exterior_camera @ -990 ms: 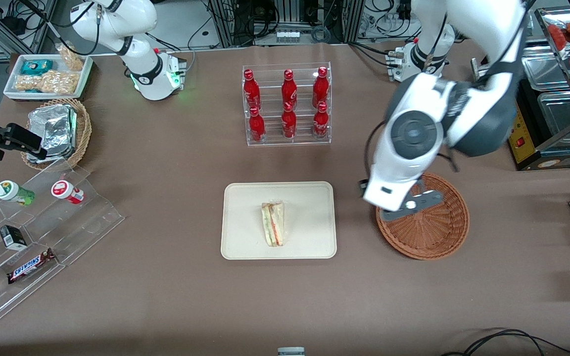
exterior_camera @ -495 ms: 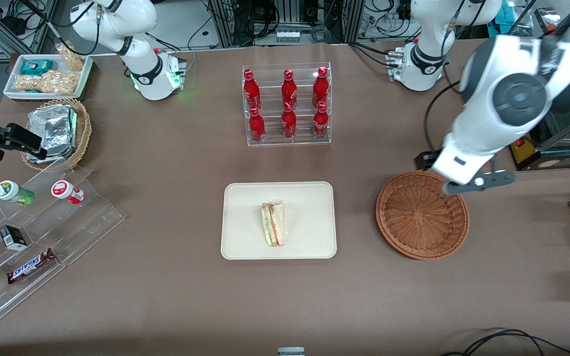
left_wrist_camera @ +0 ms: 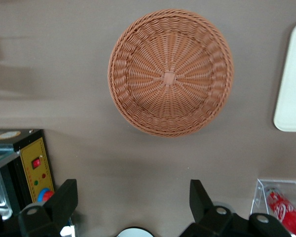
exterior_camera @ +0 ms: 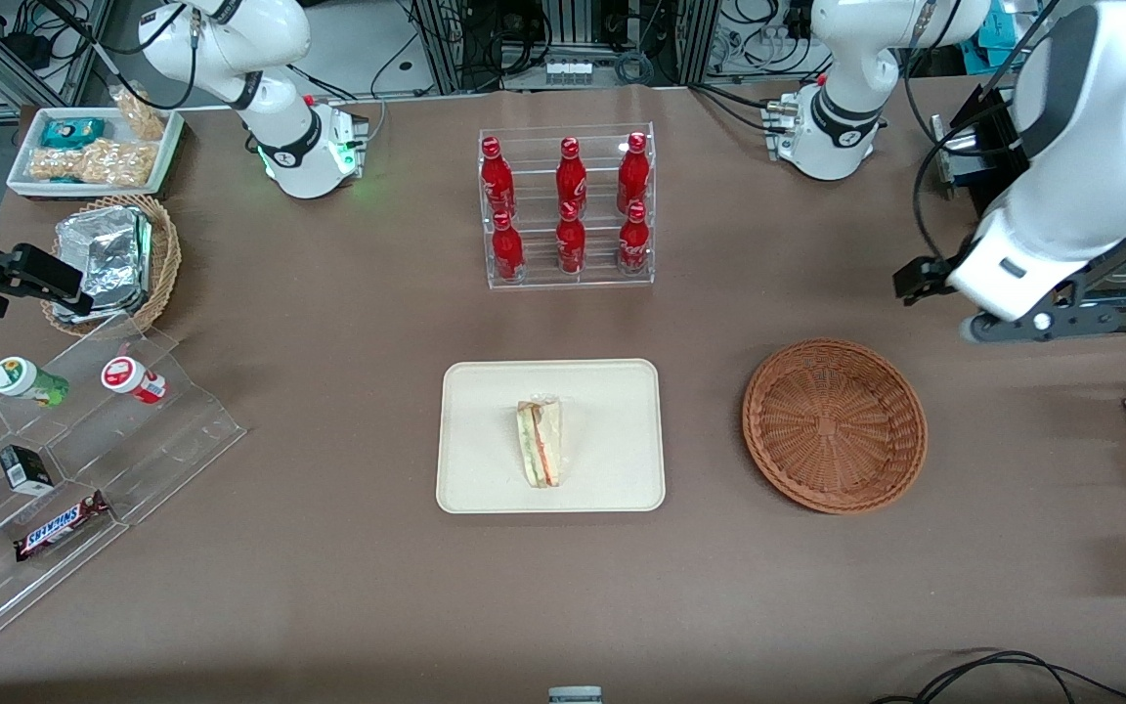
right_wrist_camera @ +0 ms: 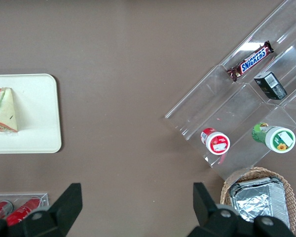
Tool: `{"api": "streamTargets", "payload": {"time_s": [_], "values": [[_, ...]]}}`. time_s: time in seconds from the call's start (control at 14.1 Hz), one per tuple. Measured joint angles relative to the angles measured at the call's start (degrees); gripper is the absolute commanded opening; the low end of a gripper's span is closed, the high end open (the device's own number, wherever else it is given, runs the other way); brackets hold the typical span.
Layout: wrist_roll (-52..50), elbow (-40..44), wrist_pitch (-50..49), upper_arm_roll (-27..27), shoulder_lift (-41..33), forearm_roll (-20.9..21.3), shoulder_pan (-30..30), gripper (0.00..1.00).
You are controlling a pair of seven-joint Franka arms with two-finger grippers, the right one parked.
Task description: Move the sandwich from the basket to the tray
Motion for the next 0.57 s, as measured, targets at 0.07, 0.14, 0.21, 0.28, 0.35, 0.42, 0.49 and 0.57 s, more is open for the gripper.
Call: {"api": "streamTargets", "payload": {"time_s": [0.07, 0.14, 0.21, 0.28, 0.35, 0.42, 0.49, 0.57], "values": [[2.6, 0.0, 0.0, 0.9, -0.9, -0.8, 0.6, 1.0], [4.8, 0.0, 0.0, 2.4, -1.5, -1.4, 0.9, 1.0], [7.0, 0.1, 0.0, 3.9, -2.1, -2.0, 1.1, 1.0], [8.8, 0.3, 0.1, 5.0, -2.4, -2.3, 1.2, 1.0], [10.3, 0.8, 0.1, 5.8, -2.6, -2.4, 1.2, 1.0], [11.2, 1.5, 0.1, 6.2, -2.6, -2.4, 1.2, 1.0], [11.6, 2.0, 0.2, 6.3, -2.6, -2.4, 1.2, 1.0], [11.7, 2.4, 0.5, 6.3, -2.6, -2.4, 1.2, 1.0]]}}
